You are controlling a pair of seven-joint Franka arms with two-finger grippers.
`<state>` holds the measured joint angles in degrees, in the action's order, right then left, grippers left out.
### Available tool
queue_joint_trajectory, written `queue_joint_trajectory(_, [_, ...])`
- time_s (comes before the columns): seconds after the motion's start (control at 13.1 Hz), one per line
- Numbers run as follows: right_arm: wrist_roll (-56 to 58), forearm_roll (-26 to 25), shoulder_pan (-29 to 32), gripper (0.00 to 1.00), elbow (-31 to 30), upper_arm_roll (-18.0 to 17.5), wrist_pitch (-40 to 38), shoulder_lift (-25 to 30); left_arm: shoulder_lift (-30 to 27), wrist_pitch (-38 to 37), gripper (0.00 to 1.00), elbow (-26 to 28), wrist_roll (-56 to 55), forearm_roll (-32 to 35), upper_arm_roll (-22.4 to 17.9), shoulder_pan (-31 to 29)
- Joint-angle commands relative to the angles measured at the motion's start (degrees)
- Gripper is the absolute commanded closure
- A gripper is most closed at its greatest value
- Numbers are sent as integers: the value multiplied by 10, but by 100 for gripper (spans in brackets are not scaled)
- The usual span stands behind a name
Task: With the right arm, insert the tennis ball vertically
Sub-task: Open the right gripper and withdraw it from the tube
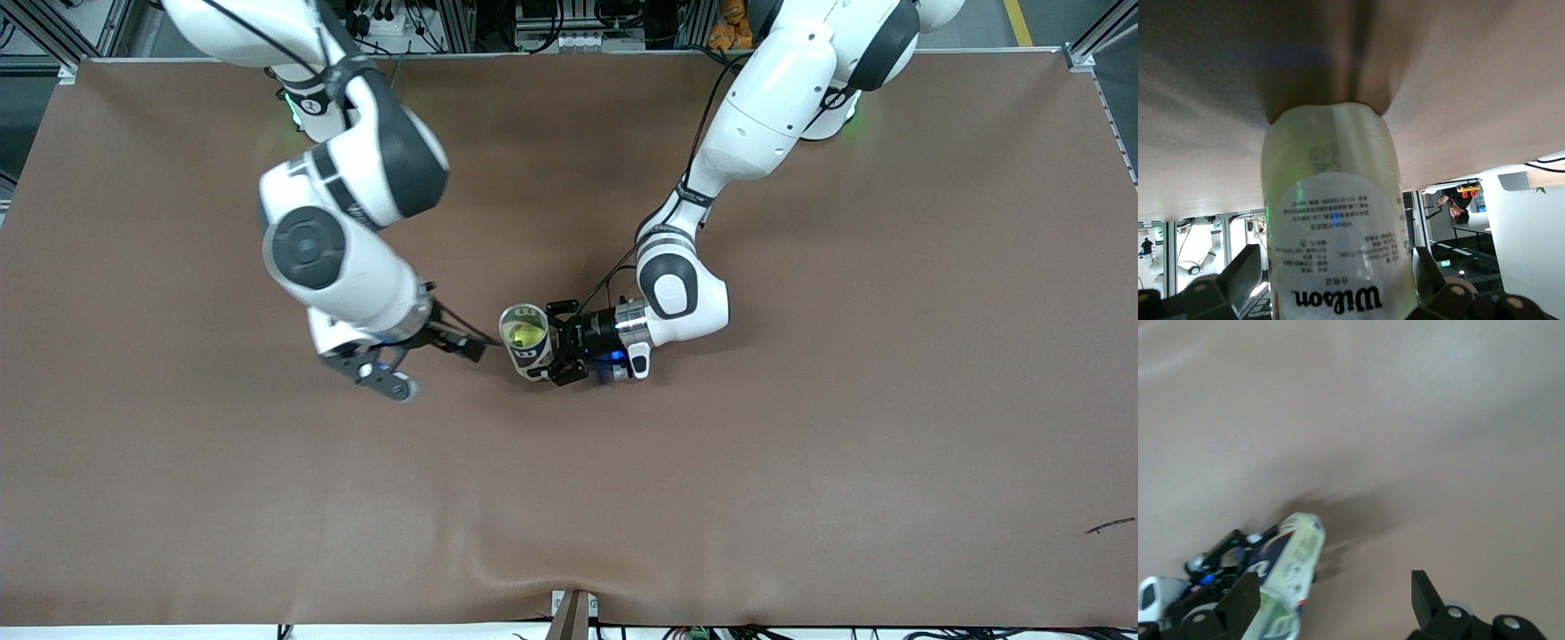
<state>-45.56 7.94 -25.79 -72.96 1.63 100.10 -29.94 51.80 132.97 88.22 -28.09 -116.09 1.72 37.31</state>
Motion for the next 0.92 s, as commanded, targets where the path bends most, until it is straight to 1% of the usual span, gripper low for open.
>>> queue_joint_trajectory(0.0, [105,-7,56,0,-24,-9,-44,38,1,6,0,-9,8,11,-2,0])
queue_joint_trajectory(0.08, [155,-7,78,0,-50,-8,-45,59,0,6,0,-9,5,27,-1,-3])
queue_joint_trajectory(0.31, [299,-7,156,0,-130,-9,-45,126,-1,6,0,-7,3,36,-2,-5])
queue_joint_trajectory(0.46, [389,-6,202,0,-167,-9,-46,160,-6,6,0,-6,1,69,-2,-8])
queue_joint_trajectory(0.69, [447,-6,248,0,-227,-9,-50,235,-13,5,0,-4,-26,96,-2,-18])
queue_joint_trajectory(0.84, [491,-7,268,0,-234,-8,-83,271,-20,4,0,-4,-52,119,-2,-24])
